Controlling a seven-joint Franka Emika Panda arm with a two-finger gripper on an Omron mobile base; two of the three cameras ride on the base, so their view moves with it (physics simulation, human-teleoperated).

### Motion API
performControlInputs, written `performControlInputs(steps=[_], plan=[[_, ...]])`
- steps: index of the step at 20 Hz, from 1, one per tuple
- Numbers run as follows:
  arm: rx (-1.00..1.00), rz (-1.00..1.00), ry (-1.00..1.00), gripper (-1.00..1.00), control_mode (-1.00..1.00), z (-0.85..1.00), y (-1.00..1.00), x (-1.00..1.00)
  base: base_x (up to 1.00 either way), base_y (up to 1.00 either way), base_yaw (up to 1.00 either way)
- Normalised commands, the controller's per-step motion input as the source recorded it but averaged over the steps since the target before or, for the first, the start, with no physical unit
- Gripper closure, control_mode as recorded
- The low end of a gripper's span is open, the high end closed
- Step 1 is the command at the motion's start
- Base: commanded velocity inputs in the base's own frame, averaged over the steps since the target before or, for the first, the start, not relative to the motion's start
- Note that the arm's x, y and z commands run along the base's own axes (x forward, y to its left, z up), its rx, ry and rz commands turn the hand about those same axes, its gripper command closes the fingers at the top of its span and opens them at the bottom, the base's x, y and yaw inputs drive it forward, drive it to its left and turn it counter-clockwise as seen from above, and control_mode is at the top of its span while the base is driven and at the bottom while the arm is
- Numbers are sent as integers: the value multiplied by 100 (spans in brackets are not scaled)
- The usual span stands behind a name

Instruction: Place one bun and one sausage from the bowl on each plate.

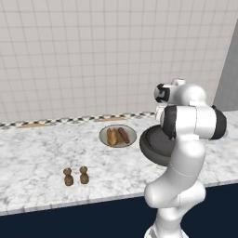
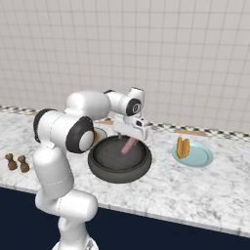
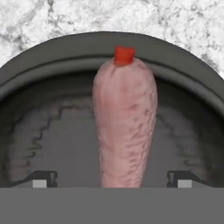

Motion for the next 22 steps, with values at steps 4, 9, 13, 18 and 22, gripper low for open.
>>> performControlInputs(steps=[4, 9, 13, 18, 22], plan=[[-8, -17, -3, -100, -100, -1, 0, -27, 0, 0, 0], [-11, -15, -2, -100, -100, -1, 0, -5, 0, 0, 0], [-3, -3, 0, -100, -100, -15, -3, 0, 0, 0, 0], [0, 1, 0, -100, -100, -20, -3, -1, 0, 0, 0], [0, 3, 0, -100, -100, -21, 0, 0, 0, 0, 0]])
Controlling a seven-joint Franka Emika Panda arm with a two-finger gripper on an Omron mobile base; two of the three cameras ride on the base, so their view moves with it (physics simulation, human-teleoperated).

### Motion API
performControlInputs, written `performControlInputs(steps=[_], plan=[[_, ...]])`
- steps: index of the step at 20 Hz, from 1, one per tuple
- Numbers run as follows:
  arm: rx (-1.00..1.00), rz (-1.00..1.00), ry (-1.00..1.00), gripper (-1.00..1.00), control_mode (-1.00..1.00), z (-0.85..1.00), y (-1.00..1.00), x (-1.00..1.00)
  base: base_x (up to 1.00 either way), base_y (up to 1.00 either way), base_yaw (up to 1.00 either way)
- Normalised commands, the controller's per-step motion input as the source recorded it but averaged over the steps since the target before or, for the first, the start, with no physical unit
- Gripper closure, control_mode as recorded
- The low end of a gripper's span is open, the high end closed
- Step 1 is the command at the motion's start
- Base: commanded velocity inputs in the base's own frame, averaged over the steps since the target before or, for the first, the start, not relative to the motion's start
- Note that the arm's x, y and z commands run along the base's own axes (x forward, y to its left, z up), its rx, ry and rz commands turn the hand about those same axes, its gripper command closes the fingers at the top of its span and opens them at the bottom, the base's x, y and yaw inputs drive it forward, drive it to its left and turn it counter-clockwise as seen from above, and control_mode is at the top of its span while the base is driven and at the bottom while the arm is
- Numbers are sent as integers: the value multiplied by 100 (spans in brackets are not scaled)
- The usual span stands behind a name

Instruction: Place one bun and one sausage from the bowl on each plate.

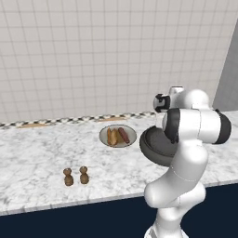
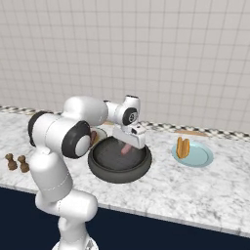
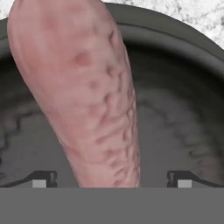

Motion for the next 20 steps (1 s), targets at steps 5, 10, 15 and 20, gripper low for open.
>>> performControlInputs(steps=[5, 10, 15, 20], plan=[[0, 1, 0, 100, -100, -7, 0, 0, 0, 0, 0], [0, 0, 0, 100, -100, 0, 0, 0, 0, 0, 0], [0, 0, 0, 100, -100, 5, 0, -6, 0, 0, 0], [0, 0, -1, 100, -100, 52, -17, -42, 0, 0, 0]])
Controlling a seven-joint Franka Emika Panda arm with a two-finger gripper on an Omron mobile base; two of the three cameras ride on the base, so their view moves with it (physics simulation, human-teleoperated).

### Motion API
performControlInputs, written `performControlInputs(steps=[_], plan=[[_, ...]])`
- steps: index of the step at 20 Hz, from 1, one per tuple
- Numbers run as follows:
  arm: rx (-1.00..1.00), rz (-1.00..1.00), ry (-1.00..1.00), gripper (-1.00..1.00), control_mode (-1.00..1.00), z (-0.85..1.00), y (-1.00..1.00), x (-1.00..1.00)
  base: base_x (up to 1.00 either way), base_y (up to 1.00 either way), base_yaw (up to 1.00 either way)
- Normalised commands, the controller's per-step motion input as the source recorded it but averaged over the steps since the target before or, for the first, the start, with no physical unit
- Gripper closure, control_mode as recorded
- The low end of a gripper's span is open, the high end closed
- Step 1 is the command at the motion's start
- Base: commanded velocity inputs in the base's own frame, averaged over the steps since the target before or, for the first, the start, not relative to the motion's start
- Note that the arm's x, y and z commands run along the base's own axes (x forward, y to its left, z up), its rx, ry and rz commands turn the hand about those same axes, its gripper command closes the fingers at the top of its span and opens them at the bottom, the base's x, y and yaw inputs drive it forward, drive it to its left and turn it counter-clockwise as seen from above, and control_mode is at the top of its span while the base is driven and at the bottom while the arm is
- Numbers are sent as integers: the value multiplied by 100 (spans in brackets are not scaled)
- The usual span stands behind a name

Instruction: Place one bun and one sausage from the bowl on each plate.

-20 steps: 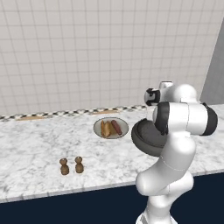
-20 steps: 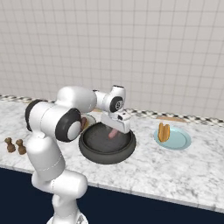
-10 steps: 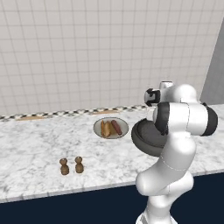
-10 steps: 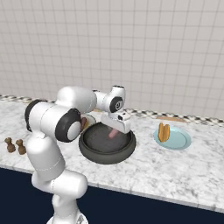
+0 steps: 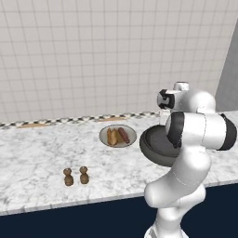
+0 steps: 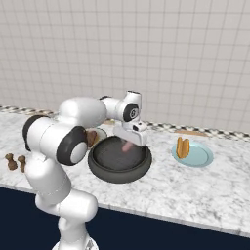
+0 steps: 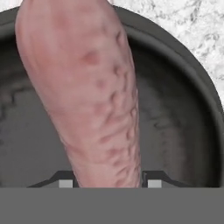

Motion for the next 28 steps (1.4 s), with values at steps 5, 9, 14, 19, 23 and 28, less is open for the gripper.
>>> performControlInputs(steps=[5, 9, 14, 19, 23, 28], plan=[[0, 1, 0, 100, -100, 71, -39, -71, 0, 0, 0], [0, 2, -1, 100, -100, 62, -67, -68, 0, 0, 0], [0, 1, -4, 100, -100, 46, -72, -52, 0, 0, 0], [0, 0, -6, 100, -100, 23, -73, -15, 0, 0, 0], [0, 0, 0, 100, -100, -1, -17, 29, 0, 0, 0], [0, 0, 0, 100, -100, -15, -12, 41, 0, 0, 0]])
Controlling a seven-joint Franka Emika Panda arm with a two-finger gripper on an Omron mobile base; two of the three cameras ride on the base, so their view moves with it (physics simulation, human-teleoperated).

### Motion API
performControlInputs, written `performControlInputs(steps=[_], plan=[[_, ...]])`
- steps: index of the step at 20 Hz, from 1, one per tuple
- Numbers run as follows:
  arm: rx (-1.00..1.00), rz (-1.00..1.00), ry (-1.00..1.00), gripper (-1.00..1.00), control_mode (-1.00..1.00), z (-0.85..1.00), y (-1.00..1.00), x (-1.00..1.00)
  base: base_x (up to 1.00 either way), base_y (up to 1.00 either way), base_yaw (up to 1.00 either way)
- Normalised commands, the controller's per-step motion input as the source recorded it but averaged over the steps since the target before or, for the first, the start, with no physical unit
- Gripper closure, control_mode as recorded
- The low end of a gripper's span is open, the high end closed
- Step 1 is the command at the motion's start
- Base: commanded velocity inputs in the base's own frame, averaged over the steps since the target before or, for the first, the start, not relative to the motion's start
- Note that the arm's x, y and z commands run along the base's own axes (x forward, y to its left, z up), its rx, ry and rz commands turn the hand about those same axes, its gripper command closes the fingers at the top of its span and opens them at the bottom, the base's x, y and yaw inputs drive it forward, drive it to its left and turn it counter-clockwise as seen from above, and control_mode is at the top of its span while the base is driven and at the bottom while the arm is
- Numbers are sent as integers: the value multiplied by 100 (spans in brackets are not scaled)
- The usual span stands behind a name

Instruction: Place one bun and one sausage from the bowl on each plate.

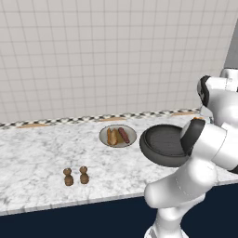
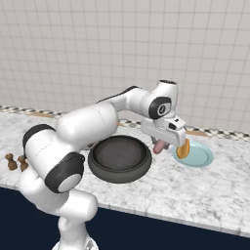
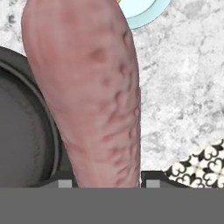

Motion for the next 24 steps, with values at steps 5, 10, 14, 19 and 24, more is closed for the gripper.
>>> performControlInputs(steps=[5, 10, 14, 19, 24], plan=[[0, 0, -4, 100, -100, -25, -24, 21, 0, 0, 0], [0, 0, -7, 100, -100, -30, -43, 18, 0, 0, 0], [0, 0, -6, 100, -100, -23, -52, 11, 0, 0, 0], [0, 1, -6, 100, -100, -7, -45, 2, 0, 0, 0], [0, 4, 0, 100, -100, 0, -17, 14, 0, 0, 0]])
